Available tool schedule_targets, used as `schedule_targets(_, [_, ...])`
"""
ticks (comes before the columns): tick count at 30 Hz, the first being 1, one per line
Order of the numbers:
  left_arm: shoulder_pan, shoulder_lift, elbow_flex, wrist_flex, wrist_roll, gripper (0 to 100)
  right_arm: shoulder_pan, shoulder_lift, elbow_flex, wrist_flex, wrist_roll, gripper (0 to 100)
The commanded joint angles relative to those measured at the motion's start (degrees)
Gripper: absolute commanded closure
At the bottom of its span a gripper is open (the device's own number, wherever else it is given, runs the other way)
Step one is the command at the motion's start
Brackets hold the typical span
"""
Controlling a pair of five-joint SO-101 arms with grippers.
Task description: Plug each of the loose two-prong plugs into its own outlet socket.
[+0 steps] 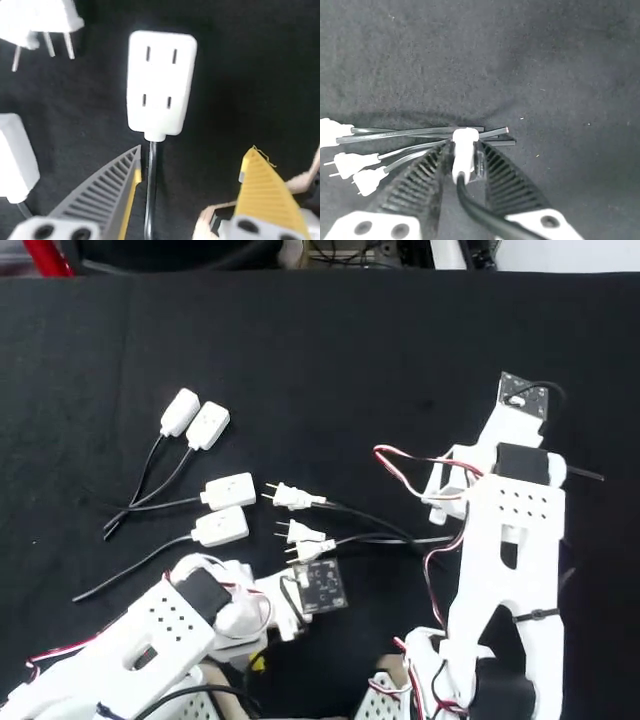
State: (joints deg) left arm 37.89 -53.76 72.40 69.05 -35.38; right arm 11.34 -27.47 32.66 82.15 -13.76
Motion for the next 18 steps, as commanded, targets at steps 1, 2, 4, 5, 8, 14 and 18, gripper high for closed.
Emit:
schedule_targets(1, [-0.57,0.09,-0.04,-0.53,-4.48,69,-0.62,0.04,-0.04,-0.35,-0.70,98.7])
schedule_targets(2, [-0.66,0.09,-0.31,-0.53,-4.57,69,-0.62,0.04,0.13,-0.35,-0.70,98.7])
schedule_targets(4, [-0.40,0.09,-1.19,-0.53,-2.55,69,-0.62,0.04,0.31,-0.35,-0.53,98.7])
schedule_targets(5, [-0.22,0.09,-1.63,-0.62,-0.18,69,-0.44,0.04,0.31,-0.35,-0.44,98.7])
schedule_targets(8, [-0.40,0.09,-2.15,-2.90,4.31,69,-0.62,0.04,0.31,-0.44,-0.35,98.7])
schedule_targets(14, [-0.40,0.26,1.45,-8.79,-3.60,69,-0.62,0.04,0.04,-0.70,-0.18,98.7])
schedule_targets(18, [-0.22,0.70,1.54,-10.99,-7.56,69,-0.53,0.04,0.04,-0.79,-0.09,98.7])
